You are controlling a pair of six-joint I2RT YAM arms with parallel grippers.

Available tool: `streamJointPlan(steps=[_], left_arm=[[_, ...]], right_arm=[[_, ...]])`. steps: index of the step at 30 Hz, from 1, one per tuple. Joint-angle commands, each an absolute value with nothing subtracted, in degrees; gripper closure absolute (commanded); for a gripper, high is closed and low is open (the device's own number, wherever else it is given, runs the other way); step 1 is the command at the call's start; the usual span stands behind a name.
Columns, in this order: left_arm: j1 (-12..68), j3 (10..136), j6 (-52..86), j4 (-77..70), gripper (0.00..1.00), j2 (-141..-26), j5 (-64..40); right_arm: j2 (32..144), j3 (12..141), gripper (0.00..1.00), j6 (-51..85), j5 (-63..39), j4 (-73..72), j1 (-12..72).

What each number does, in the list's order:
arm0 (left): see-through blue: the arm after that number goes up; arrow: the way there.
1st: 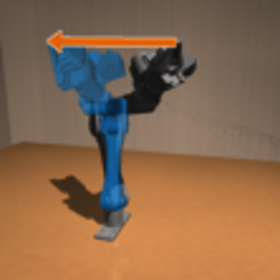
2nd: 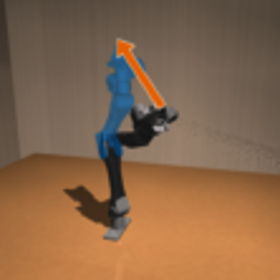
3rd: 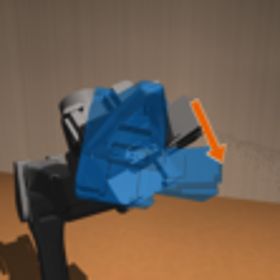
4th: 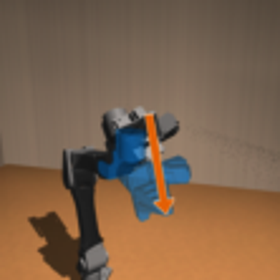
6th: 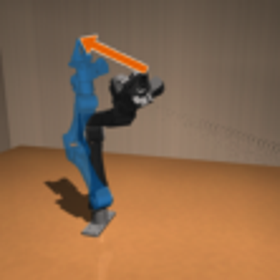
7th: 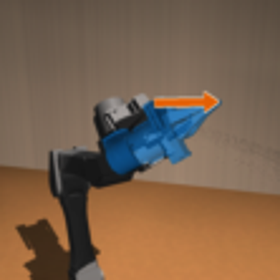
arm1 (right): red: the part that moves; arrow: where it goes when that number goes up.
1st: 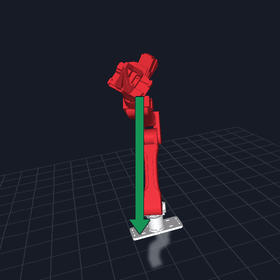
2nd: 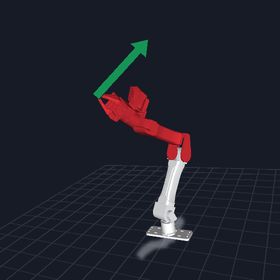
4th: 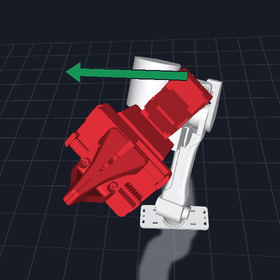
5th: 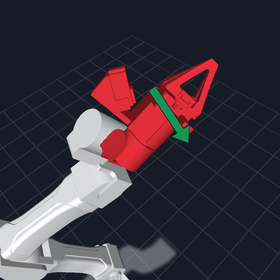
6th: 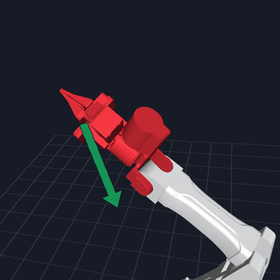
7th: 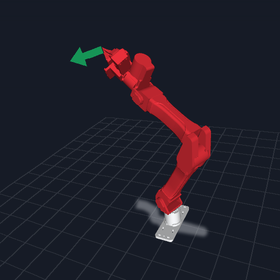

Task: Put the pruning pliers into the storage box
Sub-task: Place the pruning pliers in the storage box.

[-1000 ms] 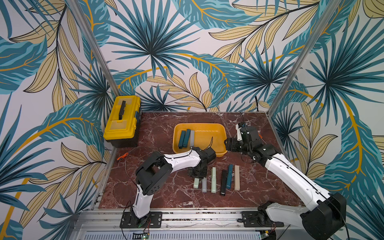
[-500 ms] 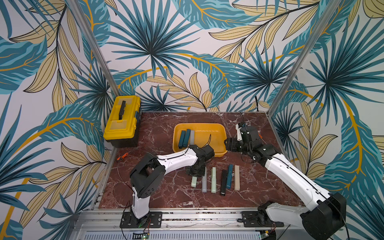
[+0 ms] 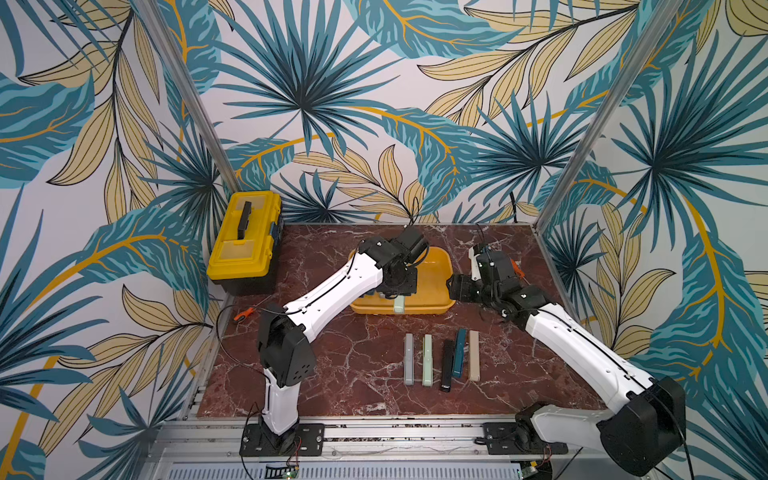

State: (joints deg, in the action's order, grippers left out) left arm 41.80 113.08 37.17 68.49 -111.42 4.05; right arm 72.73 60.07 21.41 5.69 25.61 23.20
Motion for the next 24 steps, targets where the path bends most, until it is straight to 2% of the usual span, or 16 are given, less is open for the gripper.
streamJointPlan(steps=[1,15,24], left_arm=[[39.17,119.15,32.54,70.03,0.78,-116.19,4.48],[35.68,134.36,28.94,62.84,0.77,-133.97,3.79],[34.97,134.65,28.75,61.81,0.76,-139.8,4.43]], right_arm=[[72.56,60.76,0.18,21.35,6.83,24.74,23.44],[72.69,60.75,0.18,20.76,7.83,26.0,23.44],[73.64,60.38,0.18,21.07,8.13,26.11,23.4]])
